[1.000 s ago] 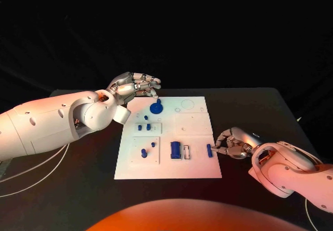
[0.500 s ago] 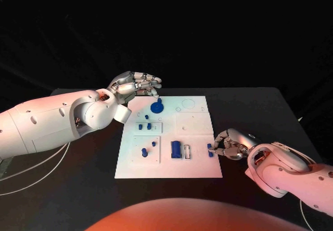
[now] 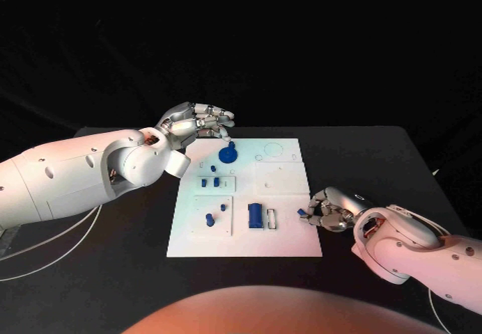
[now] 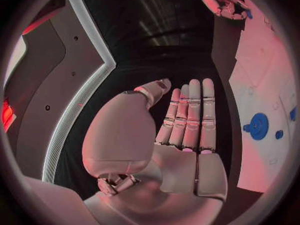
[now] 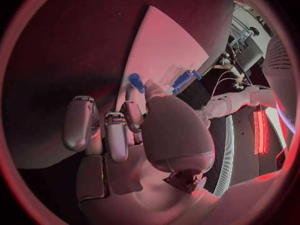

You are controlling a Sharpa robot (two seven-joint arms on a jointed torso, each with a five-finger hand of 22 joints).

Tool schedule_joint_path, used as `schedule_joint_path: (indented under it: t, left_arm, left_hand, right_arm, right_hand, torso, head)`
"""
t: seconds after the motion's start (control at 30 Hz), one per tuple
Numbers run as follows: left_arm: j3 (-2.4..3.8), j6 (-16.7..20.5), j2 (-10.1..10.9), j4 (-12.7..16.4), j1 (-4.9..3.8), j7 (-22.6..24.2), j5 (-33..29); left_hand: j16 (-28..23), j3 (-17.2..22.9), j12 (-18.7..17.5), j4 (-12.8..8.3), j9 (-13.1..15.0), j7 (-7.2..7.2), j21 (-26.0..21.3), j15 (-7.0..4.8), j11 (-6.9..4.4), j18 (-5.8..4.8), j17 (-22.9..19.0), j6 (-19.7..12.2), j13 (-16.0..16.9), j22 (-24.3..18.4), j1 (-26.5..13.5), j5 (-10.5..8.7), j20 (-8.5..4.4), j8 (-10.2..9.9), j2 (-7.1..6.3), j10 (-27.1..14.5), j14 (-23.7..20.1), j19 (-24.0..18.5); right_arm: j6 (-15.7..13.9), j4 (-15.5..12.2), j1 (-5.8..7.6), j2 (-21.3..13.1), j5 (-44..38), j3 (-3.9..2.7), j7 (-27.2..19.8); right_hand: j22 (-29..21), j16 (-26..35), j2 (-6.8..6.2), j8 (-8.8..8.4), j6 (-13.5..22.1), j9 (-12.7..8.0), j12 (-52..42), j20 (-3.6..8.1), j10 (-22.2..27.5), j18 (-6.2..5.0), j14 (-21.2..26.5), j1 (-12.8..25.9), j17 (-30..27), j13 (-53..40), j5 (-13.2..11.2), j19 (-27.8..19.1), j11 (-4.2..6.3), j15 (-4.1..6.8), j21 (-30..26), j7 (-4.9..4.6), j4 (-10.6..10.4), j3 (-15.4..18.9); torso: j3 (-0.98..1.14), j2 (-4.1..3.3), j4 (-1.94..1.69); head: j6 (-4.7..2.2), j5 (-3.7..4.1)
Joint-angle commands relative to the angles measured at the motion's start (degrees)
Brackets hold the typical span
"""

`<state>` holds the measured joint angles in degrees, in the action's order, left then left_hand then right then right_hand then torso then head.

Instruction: Assemble the parts on the task board

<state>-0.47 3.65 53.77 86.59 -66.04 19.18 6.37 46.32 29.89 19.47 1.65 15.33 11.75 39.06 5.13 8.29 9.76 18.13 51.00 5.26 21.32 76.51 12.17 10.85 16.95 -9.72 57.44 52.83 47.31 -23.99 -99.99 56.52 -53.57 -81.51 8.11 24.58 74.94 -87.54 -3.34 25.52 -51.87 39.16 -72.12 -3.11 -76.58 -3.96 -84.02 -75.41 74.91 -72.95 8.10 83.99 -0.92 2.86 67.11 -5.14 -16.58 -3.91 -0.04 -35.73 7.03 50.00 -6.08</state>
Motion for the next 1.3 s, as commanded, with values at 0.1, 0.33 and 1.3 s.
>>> schedule_joint_path:
  t: [0.1,0.33,1.3]
  left_arm:
    - [0.03,-0.7,0.0,0.2,-0.02,0.3,0.1]
    - [0.03,-0.7,0.1,0.2,-0.02,0.3,0.1]
    - [0.03,-0.7,0.0,0.2,-0.03,0.2,0.2]
  left_hand:
    - [0.4,0.2,0.4,0.3,0.1,-0.12,-0.4,-0.09,-0.02,0.58,0.1,-0.4,0.1,-0.1,0.1,0.30,0.12,-0.1,0.59,-0.5,-0.4,0.1]
    - [0.4,0.2,0.4,0.3,0.1,-0.12,-0.4,-0.09,-0.02,0.58,0.1,-0.4,0.1,-0.1,0.1,0.30,0.12,-0.1,0.59,-0.5,-0.4,0.1]
    - [0.5,0.2,0.5,0.3,0.2,-0.12,-0.5,-0.10,-0.03,0.58,0.1,-0.5,0.2,-0.1,0.1,0.30,0.12,-0.1,0.64,-0.6,-0.5,0.2]
  right_arm:
    - [3.5,0.3,-0.51,0.5,-2.1,0.23,1.4]
    - [4.5,0.8,-0.85,1.2,-3.5,0.29,2.0]
    - [-3.0,-3.5,0.53,1.9,4.7,0.16,0.1]
  right_hand:
    - [9.6,0.1,-0.17,-0.23,-0.7,-0.1,-0.1,0.03,-0.3,-0.09,-4.6,-1.9,8.6,-0.1,0.0,0.2,0.29,0.24,0.3,0.24,0.8,-0.5]
    - [9.7,0.1,-0.20,-0.49,-1.3,-0.3,-0.1,0.38,-0.4,-0.05,-4.6,-5.4,8.7,-0.1,-2.3,0.3,0.65,0.58,0.4,0.60,1.5,-3.0]
    - [10.0,0.0,-4.72,2.08,-0.7,3.2,-1.0,1.00,-2.2,0.19,-4.7,-0.2,9.0,-1.1,3.1,0.9,1.23,1.14,1.5,1.19,7.9,-29.9]
  torso:
    - [-0.05,0.02,0.02]
    - [-0.02,0.03,-0.01]
    - [-0.02,0.03,0.04]
  head:
    - [0.00,0.03]
    - [0.00,-0.18]
    - [0.00,-0.23]
